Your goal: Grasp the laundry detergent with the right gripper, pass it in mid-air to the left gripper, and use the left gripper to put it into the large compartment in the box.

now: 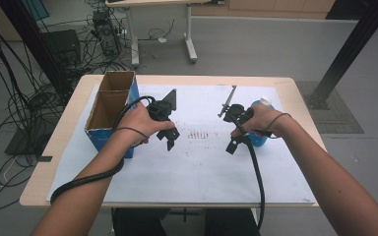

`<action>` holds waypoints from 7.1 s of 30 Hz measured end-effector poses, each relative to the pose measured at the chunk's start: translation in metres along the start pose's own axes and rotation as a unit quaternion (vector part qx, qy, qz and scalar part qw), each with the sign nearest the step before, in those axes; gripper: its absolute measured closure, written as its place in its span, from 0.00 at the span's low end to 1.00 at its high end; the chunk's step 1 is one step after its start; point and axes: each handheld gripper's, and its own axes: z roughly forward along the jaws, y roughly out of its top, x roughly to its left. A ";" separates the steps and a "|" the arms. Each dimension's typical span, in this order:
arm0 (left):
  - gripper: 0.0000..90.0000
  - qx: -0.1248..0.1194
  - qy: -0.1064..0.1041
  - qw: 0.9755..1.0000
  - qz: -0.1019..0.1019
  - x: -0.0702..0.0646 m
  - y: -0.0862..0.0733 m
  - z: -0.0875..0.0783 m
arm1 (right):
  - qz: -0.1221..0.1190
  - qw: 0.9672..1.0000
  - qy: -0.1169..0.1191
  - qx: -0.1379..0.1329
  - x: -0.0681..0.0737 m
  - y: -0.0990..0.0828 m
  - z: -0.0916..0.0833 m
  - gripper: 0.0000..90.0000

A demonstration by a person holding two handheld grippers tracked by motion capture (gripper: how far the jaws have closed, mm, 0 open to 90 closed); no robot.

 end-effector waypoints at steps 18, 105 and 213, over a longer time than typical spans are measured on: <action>0.07 -0.014 0.001 1.000 -0.018 0.002 -0.012 -0.008 | -0.001 1.000 0.002 -0.020 -0.003 -0.006 -0.002 0.08; 0.07 -0.068 -0.020 0.995 -0.068 -0.019 -0.041 0.038 | 0.124 0.976 -0.020 -0.179 -0.048 -0.183 0.040 0.06; 0.07 -0.053 -0.050 0.995 -0.067 -0.021 -0.042 0.051 | 0.091 0.898 -0.051 -0.428 -0.105 -0.169 0.087 0.03</action>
